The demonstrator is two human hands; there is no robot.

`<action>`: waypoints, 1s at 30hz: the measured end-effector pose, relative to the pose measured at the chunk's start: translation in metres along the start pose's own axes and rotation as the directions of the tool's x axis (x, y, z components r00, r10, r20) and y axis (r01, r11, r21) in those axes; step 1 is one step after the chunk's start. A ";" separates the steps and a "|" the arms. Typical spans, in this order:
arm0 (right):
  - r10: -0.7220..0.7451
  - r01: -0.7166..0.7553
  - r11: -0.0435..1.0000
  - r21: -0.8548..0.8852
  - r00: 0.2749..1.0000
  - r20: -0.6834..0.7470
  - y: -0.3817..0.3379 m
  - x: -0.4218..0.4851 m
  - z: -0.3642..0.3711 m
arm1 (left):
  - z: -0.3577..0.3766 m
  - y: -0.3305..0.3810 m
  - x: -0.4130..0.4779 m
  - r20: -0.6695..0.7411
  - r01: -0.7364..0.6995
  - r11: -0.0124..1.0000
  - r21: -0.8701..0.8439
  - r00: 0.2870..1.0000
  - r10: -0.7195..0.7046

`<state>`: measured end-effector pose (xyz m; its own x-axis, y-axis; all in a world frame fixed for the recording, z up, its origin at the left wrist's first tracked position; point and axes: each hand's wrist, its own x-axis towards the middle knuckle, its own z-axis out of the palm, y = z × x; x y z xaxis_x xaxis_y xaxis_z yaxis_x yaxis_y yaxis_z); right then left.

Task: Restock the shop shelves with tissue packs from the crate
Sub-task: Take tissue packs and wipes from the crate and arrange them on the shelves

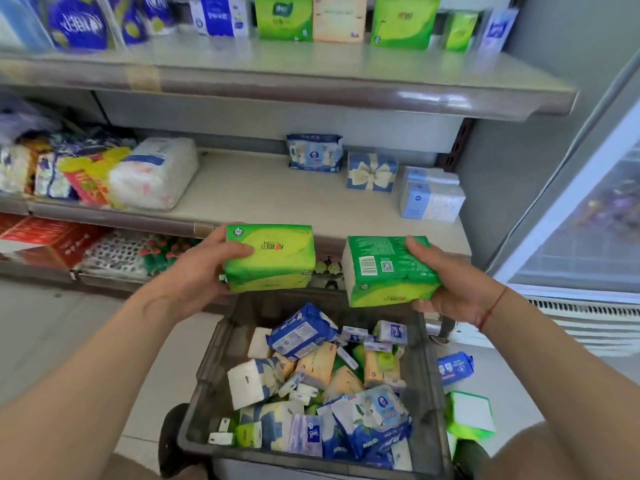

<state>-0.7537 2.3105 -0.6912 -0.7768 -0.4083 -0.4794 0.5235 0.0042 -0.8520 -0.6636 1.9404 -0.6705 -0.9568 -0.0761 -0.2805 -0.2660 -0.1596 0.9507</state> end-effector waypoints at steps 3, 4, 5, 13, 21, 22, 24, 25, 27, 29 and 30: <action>0.002 0.007 0.992 0.130 0.998 -0.068 0.000 0.004 0.000 | 0.016 0.001 -0.003 -0.062 -0.028 0.986 -0.167 0.998 0.018; 0.008 -0.001 0.980 0.198 0.999 -0.035 -0.002 0.002 0.000 | 0.022 0.003 -0.005 -0.061 -0.031 0.979 -0.201 0.998 0.019; 0.005 -0.008 0.969 0.246 1.000 0.014 -0.004 0.000 -0.001 | 0.026 0.004 -0.009 -0.054 -0.040 0.977 -0.209 0.998 0.030; -0.179 0.160 0.975 0.157 0.977 0.114 -0.027 -0.004 0.008 | 0.023 0.045 -0.015 0.028 -0.142 0.989 -0.046 0.989 0.143; -0.286 0.295 0.927 0.232 0.956 -0.074 -0.080 -0.023 0.021 | 0.053 0.073 -0.009 0.415 0.072 0.990 -0.119 0.910 -0.016; -0.294 0.307 0.923 0.231 0.952 -0.088 -0.084 -0.024 0.020 | 0.055 0.078 -0.009 0.429 0.036 0.996 -0.076 0.903 0.000; -0.286 0.301 0.926 0.230 0.953 -0.098 -0.092 -0.029 0.015 | 0.059 0.094 -0.004 0.354 -0.077 0.997 0.018 0.933 0.066; -0.274 0.292 0.917 0.271 0.956 -0.102 -0.094 -0.029 0.010 | 0.063 0.105 -0.001 0.323 -0.138 0.988 0.063 0.940 0.111; -0.250 0.275 0.891 0.361 0.961 -0.116 -0.097 -0.034 0.005 | 0.073 0.138 0.005 0.276 -0.247 0.960 0.135 0.939 0.203; -0.237 0.264 0.888 0.377 0.964 -0.118 -0.095 -0.033 0.004 | 0.083 0.177 0.013 0.237 -0.372 0.913 0.169 0.914 0.328; -0.231 0.255 0.890 0.377 0.967 -0.108 -0.096 -0.032 0.008 | 0.088 0.198 0.019 0.231 -0.428 0.883 0.193 0.894 0.383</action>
<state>-0.7762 2.3163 -0.5927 -0.9098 -0.2968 -0.2900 0.4004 -0.4445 -0.8013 -0.7449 1.9939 -0.4761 -0.9846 0.0986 0.1442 0.1524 0.0818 0.9849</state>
